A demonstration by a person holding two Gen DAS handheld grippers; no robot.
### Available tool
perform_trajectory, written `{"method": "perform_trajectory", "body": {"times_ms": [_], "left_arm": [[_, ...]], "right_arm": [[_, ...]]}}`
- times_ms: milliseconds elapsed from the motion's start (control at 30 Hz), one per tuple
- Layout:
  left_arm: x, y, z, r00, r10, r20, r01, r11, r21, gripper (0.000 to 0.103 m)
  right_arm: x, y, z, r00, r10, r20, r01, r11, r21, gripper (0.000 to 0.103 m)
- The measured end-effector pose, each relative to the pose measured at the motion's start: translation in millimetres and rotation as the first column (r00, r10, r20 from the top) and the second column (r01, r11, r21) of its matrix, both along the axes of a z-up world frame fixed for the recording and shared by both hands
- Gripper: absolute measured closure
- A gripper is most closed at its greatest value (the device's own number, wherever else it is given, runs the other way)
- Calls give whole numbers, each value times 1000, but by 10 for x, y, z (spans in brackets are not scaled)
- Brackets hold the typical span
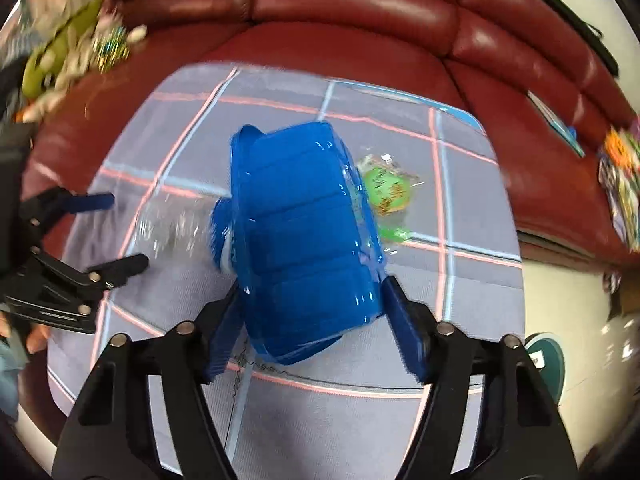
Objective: Collect trash
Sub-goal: 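Grasp the clear water bottle with the left tool while the right tool holds the tray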
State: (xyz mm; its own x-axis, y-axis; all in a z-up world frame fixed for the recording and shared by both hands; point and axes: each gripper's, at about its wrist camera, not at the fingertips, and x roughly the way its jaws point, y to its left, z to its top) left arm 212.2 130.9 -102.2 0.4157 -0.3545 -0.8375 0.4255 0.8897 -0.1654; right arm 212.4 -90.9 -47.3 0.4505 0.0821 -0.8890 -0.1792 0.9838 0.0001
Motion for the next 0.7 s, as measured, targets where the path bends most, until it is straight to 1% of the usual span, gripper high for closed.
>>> {"method": "perform_trajectory", "body": {"times_ms": [67, 200, 267, 333, 367, 433, 500, 533, 567, 600, 700], "left_arm": [[81, -100, 29, 999, -50, 6, 50, 999, -3, 4], [209, -331, 40, 991, -136, 2, 136, 991, 20, 4], [217, -445, 31, 984, -179, 0, 179, 983, 37, 4], [197, -597, -14, 972, -236, -5, 236, 968, 83, 4], [177, -666, -50, 966, -257, -10, 256, 960, 112, 4], [122, -759, -110, 959, -282, -6, 279, 947, 160, 4], [72, -812, -148, 958, -287, 10, 280, 941, 191, 5], [56, -822, -154, 959, -282, 14, 274, 942, 194, 8], [41, -830, -158, 960, -279, 14, 271, 943, 193, 14], [24, -852, -152, 962, -271, 20, 261, 944, 204, 22], [-67, -861, -147, 964, -264, 21, 254, 944, 212, 25]], "right_arm": [[11, -135, -18, 999, -32, -16, 33, 999, 36, 39], [1, -283, -43, 997, -77, -15, 78, 995, 57, 42], [8, -374, -75, 994, -104, -18, 105, 993, 47, 45], [17, -496, -140, 989, -141, -37, 143, 989, 48, 51], [7, -524, -165, 988, -151, -42, 153, 987, 52, 52], [-7, -577, -235, 985, -167, -53, 169, 984, 51, 55], [-13, -615, -262, 983, -178, -50, 180, 982, 49, 56], [-20, -634, -272, 982, -185, -46, 187, 981, 50, 58], [-6, -652, -276, 981, -188, -47, 190, 980, 57, 58], [-16, -677, -283, 980, -194, -49, 197, 978, 67, 60], [-53, -742, -292, 977, -211, -40, 213, 975, 65, 63]]}}
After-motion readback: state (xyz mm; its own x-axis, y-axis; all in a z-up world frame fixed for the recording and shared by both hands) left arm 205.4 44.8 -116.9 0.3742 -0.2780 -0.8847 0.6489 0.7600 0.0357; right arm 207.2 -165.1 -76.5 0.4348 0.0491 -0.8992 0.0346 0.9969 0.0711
